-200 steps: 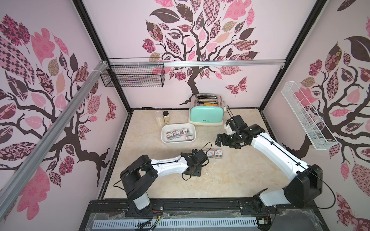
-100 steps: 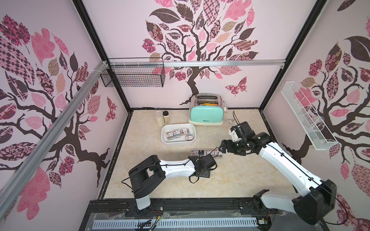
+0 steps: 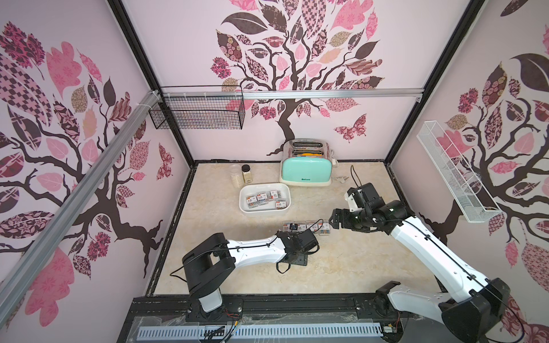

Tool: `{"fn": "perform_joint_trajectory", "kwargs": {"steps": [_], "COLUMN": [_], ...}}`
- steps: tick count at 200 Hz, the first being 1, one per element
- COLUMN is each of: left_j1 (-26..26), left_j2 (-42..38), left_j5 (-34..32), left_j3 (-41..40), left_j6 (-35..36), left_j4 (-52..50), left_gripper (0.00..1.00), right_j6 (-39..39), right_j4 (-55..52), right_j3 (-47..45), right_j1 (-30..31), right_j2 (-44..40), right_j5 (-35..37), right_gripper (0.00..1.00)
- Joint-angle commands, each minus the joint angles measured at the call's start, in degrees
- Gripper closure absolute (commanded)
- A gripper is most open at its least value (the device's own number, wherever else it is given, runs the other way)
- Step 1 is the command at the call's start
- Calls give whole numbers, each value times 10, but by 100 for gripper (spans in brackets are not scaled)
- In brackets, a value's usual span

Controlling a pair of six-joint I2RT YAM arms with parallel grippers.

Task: Take the paper clips out of the storage box
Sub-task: Place the boxed paper clips at the center of the board.

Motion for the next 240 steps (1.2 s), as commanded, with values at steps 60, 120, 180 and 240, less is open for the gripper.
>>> {"fn": "perform_joint_trajectory", "kwargs": {"steps": [60, 120, 180, 240], "left_j1": [76, 152, 164, 164], "left_j2": [-191, -266, -306, -335], "left_j5": [-59, -57, -41, -39], "left_j3": [14, 21, 2, -13], "left_j6": [44, 81, 77, 74], "left_j4": [-114, -153, -162, -173], "left_gripper": [2, 2, 2, 2], "right_j6": [39, 125, 165, 185], "right_j4": [32, 114, 174, 180], "right_j3": [-34, -30, -9, 17], "right_j1": [62, 191, 228, 254], "right_j2": [27, 157, 256, 333], "right_j5": [-10, -14, -13, -2], "right_gripper": [8, 9, 9, 7]}}
